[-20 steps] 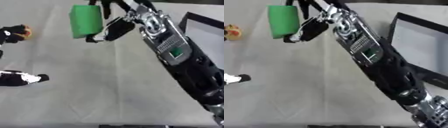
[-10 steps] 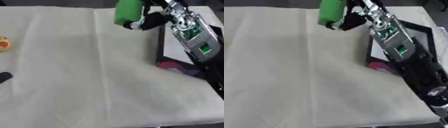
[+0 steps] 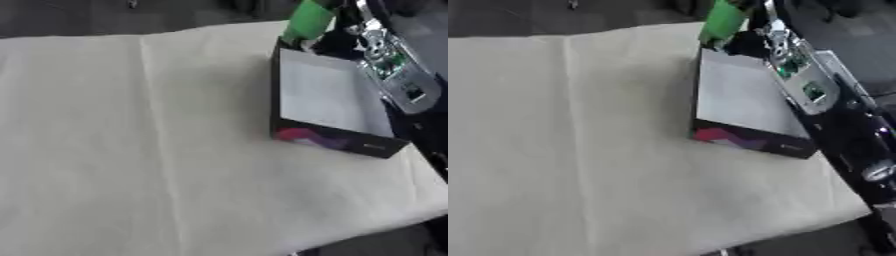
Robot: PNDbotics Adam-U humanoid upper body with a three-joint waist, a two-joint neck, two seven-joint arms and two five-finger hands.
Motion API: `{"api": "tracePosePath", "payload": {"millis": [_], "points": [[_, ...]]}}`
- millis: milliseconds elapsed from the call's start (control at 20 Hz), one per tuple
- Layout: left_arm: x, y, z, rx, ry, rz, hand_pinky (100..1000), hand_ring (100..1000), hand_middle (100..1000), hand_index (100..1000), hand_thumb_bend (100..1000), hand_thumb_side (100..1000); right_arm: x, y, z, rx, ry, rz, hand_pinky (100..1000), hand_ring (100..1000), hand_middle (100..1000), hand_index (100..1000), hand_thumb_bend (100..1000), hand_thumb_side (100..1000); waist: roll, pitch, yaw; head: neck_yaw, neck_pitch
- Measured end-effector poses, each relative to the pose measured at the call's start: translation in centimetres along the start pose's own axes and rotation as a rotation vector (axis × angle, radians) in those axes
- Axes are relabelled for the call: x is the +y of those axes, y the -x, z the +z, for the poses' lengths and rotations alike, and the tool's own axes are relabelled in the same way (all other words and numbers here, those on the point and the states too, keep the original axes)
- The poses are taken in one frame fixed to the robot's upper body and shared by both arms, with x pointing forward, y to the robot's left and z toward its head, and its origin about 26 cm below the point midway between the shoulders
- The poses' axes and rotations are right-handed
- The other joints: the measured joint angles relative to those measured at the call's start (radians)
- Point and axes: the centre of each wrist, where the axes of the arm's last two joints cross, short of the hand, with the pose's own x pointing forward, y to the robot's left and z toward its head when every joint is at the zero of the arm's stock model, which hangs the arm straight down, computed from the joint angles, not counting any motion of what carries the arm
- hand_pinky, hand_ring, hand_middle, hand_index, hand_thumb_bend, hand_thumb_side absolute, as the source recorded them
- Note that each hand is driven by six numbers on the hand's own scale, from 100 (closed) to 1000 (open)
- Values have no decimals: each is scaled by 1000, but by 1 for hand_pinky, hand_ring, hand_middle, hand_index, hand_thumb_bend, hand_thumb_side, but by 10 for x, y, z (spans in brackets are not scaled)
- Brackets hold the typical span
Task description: Pick up the objects with one hand, pass them to the other hand, and then place them into the box on the other side of the table.
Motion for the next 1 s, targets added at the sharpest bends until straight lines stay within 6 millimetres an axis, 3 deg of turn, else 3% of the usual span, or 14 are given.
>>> {"api": "tracePosePath", "payload": {"millis": [200,500,650,750,850,1000], "points": [[3,1,-1,3,-38,-5,751,680,679,804,854,304,-1,32,-5,100,4,69,728,430,268,366,191,100,3,1,0,4,2],[7,3,-2,10,-81,-9,752,681,680,805,857,307,-4,62,-6,175,-17,142,737,467,303,396,189,100,2,5,6,15,11],[8,3,-2,15,-94,-12,752,682,680,805,857,309,-6,69,-4,166,-62,162,765,556,430,523,349,100,-1,5,7,22,17],[9,3,-3,17,-102,-13,752,682,680,806,855,311,-8,72,-3,146,-99,181,789,614,521,626,384,100,-2,5,8,26,18],[10,4,-3,19,-109,-15,752,683,680,807,853,313,-9,73,-3,128,-121,210,827,731,682,784,513,100,-2,5,9,29,18],[10,4,-3,22,-117,-17,753,683,680,809,851,315,-11,74,-4,113,-131,281,856,806,775,868,622,157,-2,5,11,31,18]]}}
